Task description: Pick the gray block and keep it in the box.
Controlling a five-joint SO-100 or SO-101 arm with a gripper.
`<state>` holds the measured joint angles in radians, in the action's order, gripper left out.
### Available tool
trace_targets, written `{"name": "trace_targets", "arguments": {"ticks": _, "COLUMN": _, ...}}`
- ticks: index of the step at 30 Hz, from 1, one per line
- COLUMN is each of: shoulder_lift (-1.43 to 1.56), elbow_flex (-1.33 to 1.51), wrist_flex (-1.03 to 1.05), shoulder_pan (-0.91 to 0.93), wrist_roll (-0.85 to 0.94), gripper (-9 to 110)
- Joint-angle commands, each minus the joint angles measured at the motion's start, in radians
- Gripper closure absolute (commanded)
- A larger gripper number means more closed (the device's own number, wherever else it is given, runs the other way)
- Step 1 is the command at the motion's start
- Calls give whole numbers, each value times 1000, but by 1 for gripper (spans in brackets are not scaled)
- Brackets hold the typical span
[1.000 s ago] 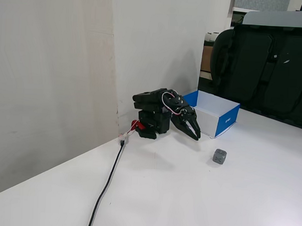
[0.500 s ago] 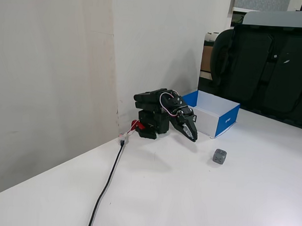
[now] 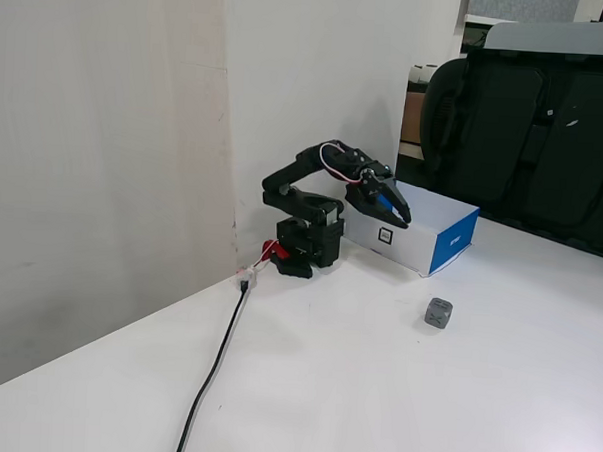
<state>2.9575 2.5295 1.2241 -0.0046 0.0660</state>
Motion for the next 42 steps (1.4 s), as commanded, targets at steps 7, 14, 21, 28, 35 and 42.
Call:
{"name": "trace_targets", "arguments": {"ticks": 7, "shoulder_lift": -360, "elbow_flex": -331, "wrist_flex": 58, "shoulder_pan": 29, "wrist_roll": 9, "gripper": 101}}
{"name": "trace_targets", "arguments": {"ticks": 14, "shoulder_lift": -762, "elbow_flex": -529, "wrist_flex": 175, "shoulder_pan": -3, "wrist_roll": 175, "gripper": 101}}
{"name": "trace_targets", "arguments": {"ticks": 21, "shoulder_lift": -815, "elbow_flex": -526, "wrist_flex": 218, "shoulder_pan": -78, "wrist_roll": 262, "gripper": 92}}
{"name": "trace_targets", "arguments": {"ticks": 28, "shoulder_lift": -951, "elbow_flex": -445, "wrist_flex": 127, "shoulder_pan": -78, "wrist_roll": 259, "gripper": 77}}
{"name": "trace_targets", "arguments": {"ticks": 35, "shoulder_lift": -1221, "elbow_flex": -503, "wrist_flex": 69, "shoulder_pan": -75, "wrist_roll": 256, "gripper": 76}}
{"name": "trace_targets", "arguments": {"ticks": 42, "shoulder_lift": -1275, "elbow_flex": -549, "wrist_flex": 41, "shoulder_pan": -86, "wrist_roll": 255, "gripper": 67}}
